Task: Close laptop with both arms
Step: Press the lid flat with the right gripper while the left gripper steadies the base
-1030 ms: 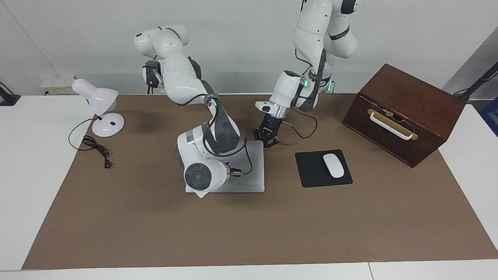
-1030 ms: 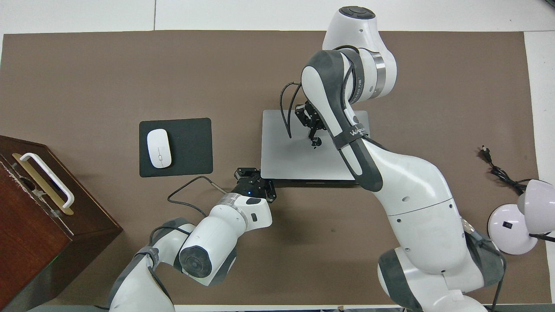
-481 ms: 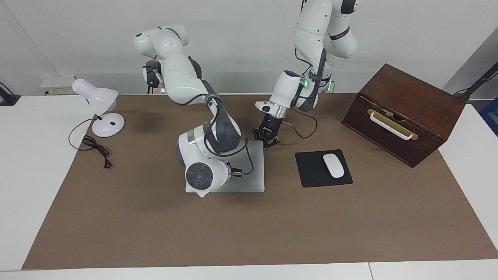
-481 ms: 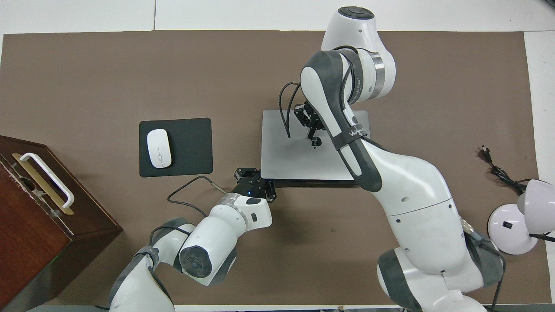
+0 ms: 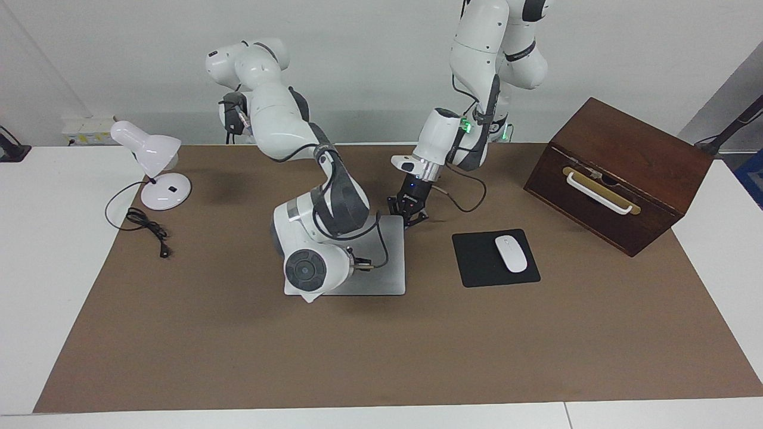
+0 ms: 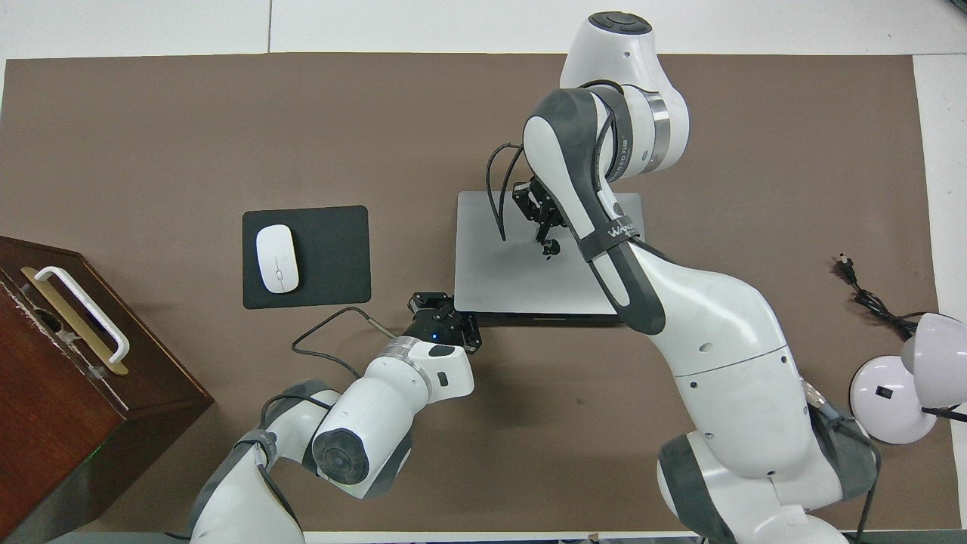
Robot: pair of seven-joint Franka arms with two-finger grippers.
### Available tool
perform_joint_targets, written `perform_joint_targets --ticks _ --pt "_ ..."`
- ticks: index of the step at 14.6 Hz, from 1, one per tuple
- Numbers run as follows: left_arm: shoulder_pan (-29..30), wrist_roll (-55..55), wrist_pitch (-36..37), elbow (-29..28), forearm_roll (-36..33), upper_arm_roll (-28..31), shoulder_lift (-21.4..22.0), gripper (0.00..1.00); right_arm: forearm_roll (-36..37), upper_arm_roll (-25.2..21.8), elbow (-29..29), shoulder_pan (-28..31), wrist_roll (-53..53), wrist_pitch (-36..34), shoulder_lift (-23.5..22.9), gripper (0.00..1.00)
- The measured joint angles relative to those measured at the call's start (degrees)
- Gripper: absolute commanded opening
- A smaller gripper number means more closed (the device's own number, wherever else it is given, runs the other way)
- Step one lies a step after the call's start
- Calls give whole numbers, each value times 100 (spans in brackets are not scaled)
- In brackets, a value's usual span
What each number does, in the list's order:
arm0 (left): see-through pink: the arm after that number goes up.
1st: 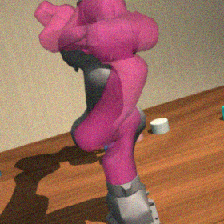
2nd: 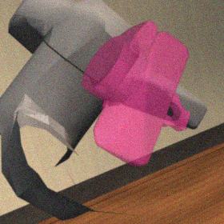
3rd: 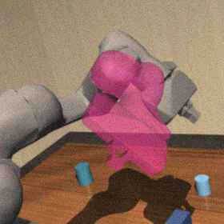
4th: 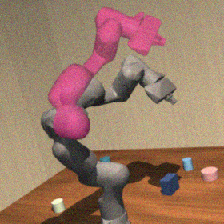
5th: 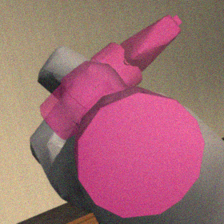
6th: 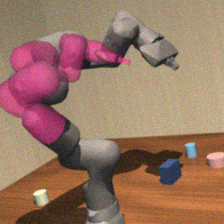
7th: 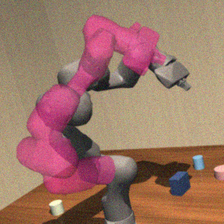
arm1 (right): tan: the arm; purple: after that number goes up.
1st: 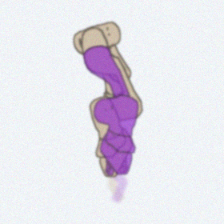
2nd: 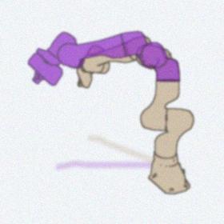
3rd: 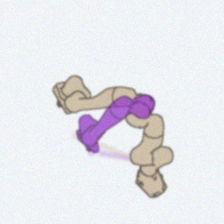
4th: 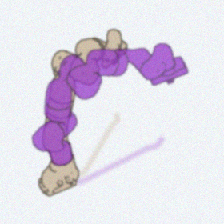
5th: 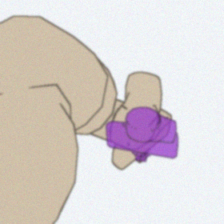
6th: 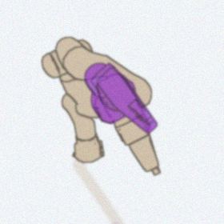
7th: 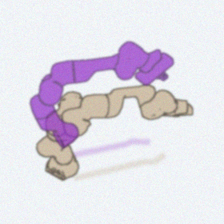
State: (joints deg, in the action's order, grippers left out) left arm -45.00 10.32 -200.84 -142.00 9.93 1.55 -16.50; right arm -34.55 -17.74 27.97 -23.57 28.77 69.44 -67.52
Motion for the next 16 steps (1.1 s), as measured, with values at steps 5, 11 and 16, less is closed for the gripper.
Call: perform_joint_targets --ticks 5,11,16 --pt "0 0 0 0 0 0 0 0 -5 1 -13 20 5 -108 5 0" --pt "0 0 -1 0 0 0 0 0 -5 0 -60 88 91 -503 140 0" --pt "0 -88 -2 0 0 2 0 0 -8 0 -64 90 184 -556 270 0"
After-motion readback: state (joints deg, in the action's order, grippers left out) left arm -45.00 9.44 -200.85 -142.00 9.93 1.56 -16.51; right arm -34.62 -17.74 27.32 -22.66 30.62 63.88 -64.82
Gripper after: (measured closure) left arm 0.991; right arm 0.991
